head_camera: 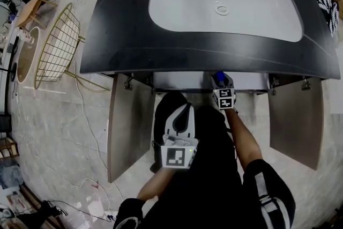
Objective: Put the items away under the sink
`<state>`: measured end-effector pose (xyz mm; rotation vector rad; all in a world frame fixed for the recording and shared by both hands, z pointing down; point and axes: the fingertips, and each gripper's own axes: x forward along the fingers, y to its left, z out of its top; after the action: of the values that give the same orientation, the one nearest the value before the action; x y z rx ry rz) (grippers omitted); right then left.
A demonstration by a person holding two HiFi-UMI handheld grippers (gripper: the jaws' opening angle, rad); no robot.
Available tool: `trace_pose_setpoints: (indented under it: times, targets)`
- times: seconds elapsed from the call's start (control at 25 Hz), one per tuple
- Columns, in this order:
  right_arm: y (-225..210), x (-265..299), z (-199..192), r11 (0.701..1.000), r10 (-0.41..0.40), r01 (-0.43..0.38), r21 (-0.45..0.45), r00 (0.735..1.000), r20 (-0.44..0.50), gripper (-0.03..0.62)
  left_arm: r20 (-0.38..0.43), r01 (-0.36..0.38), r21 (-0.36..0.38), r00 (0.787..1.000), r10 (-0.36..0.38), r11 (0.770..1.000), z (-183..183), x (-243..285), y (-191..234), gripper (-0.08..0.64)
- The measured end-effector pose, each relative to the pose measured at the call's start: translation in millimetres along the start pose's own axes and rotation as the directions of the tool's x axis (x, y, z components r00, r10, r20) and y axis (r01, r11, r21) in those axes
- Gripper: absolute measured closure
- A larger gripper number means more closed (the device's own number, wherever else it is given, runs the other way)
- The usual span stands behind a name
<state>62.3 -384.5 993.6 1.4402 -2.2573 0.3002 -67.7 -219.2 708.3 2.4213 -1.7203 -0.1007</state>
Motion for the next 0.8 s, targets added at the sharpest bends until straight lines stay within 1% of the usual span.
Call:
trace_pose_setpoints:
  times: [0.32, 0.6, 0.8]
  targets:
    - [1, -7, 9, 1.0, -0.01, 0.01, 0.007, 1.0, 0.016, 0.39, 0.026, 0.006, -0.004, 1.0, -0.006, 1.0, 5, -7, 3, 0.546]
    - [-3, -26, 13, 0.998, -0.054, 0.053, 0.04, 0.998, 0.022, 0.38, 0.05, 0.015, -0.011, 0.999, -0.014, 1.0, 12, -20, 6, 0.545]
    - [3, -46, 9, 0.996, -0.084, 0.083, 0.036, 0.996, 0.022, 0.379, 0.075, 0.041, -0.009, 0.996, -0.04, 0.999, 12, -32, 4, 0.546]
